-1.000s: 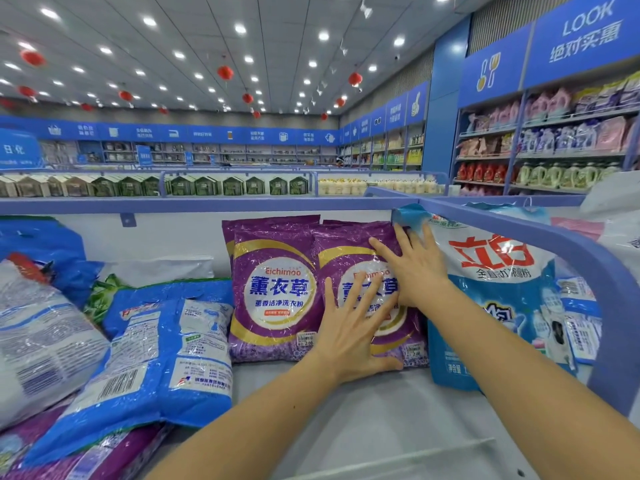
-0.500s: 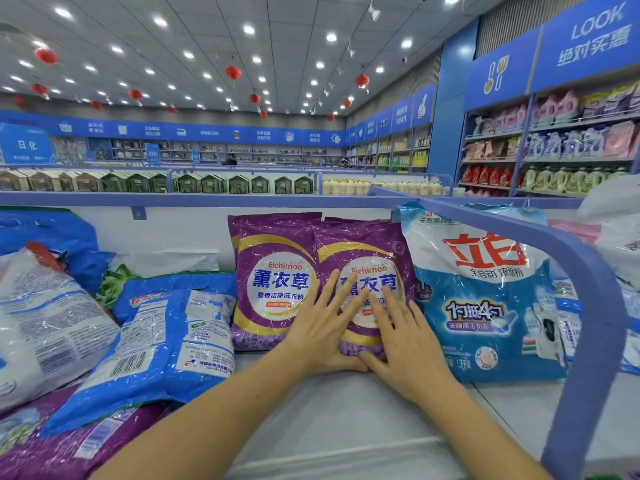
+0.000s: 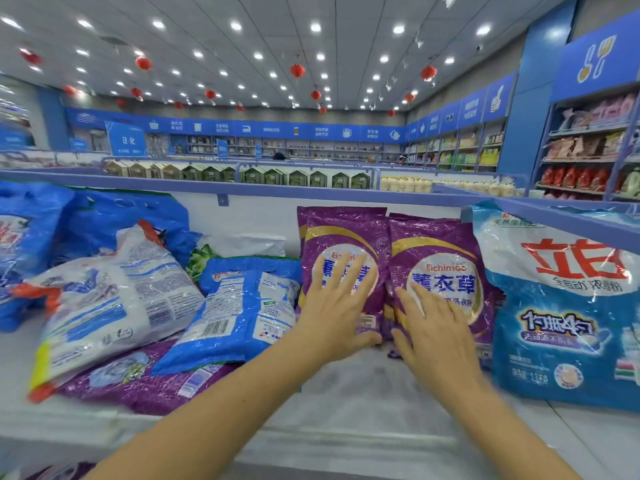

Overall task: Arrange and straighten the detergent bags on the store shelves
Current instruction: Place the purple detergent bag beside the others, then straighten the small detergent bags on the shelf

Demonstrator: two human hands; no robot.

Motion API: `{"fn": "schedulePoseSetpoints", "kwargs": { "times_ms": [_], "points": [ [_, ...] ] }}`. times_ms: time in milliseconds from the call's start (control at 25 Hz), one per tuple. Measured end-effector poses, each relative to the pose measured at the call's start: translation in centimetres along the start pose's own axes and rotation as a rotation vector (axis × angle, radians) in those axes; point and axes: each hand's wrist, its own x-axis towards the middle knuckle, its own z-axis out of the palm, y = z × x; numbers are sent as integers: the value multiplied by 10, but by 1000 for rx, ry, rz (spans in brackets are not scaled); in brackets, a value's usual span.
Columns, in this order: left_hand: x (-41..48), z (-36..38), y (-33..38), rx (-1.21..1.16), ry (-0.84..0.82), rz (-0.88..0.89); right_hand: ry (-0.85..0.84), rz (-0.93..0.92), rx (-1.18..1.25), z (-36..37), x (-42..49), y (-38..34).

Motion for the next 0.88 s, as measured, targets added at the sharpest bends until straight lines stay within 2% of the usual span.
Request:
{"fn": "schedulePoseSetpoints", "kwargs": {
  "times_ms": [80, 200, 280, 400, 520, 600, 680, 800, 880],
  "points": [
    [-27, -20, -36, -6, -57, -152, -103, 19, 233, -6, 9, -38],
    [-63, -33, -85, -29, -88, -285, -531, 179, 667, -1, 26, -88],
    [-84, -32, -104, -82, -102, -293, -701, 203, 756, 18, 34, -112],
    [-104, -18, -110, -236, -193, -169, -759, 297, 792, 38, 39, -133],
    [-110, -7, -108, -130, -227, -66, -732, 517, 1108, 35, 39, -141],
    [-106, -7, -106, -116, -130, -79, -703, 673, 1338, 21, 43, -144],
    [-101, -8, -111, -112, 71, -74, -658, 745, 1543, 1, 55, -150],
    [-102, -6, -131, -215, 412, -101, -603, 662, 1723, -26, 76, -170],
    [-110, -11, -151, -465, 582, -222, -532, 632, 1749, -31, 83, -183]
  ]
}}
